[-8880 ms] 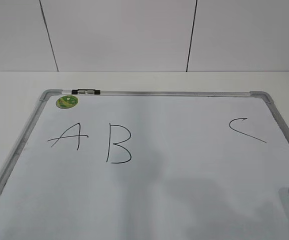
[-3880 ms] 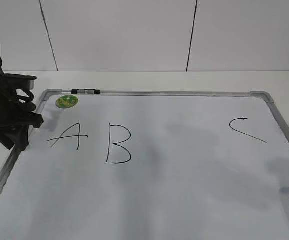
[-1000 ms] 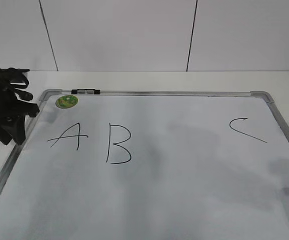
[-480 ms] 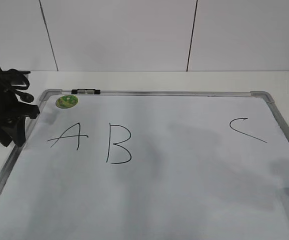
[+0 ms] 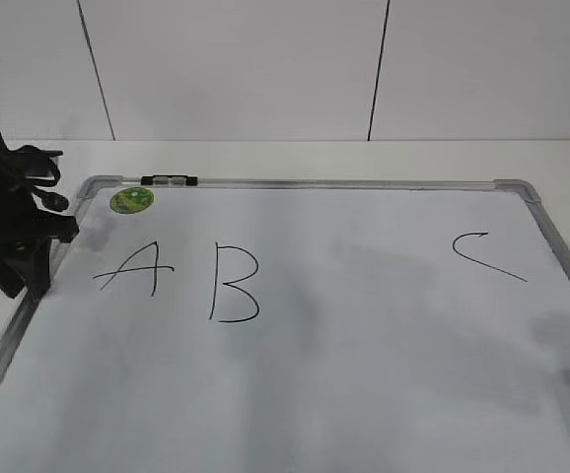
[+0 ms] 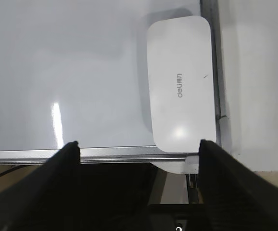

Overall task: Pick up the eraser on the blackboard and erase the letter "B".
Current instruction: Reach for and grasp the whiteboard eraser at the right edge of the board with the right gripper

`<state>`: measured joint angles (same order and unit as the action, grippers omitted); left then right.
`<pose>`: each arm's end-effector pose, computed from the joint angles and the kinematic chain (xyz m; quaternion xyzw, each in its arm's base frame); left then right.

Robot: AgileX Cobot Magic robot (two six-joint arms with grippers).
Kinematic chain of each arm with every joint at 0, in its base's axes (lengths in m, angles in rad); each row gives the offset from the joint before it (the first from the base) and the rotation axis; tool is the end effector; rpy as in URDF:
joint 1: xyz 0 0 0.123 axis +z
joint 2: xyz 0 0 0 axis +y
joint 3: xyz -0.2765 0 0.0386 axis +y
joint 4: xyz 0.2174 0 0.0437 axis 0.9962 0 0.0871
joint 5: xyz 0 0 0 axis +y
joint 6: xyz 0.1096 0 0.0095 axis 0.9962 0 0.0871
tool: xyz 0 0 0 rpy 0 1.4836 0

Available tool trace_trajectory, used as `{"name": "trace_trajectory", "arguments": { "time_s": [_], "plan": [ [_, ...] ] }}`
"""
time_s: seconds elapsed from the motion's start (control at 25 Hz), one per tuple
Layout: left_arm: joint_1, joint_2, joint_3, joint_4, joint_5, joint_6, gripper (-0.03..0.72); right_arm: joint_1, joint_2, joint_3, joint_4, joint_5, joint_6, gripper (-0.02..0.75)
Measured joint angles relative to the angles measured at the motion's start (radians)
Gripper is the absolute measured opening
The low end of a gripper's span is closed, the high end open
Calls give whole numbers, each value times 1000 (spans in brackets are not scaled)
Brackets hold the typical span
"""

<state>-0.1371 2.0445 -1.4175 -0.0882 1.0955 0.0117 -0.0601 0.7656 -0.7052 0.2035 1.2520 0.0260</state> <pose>0.3507 -0.0571 0.1498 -0.0529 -0.9973 0.0364 0.0346 0.0853 0.0160 0.2716 0.0569 0.9785 0.0976 0.1727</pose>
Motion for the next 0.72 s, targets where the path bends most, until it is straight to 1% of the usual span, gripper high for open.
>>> {"name": "trace_trajectory", "arguments": {
  "time_s": [0.44, 0.52, 0.72],
  "plan": [
    [2, 8, -2, 0, 2, 8, 230, 0, 0, 0, 0, 0, 0, 584],
    [2, 8, -2, 0, 2, 8, 211, 0, 0, 0, 0, 0, 0, 584],
    [2, 8, -2, -3, 2, 8, 119, 0, 0, 0, 0, -2, 0, 584]
  ]
}}
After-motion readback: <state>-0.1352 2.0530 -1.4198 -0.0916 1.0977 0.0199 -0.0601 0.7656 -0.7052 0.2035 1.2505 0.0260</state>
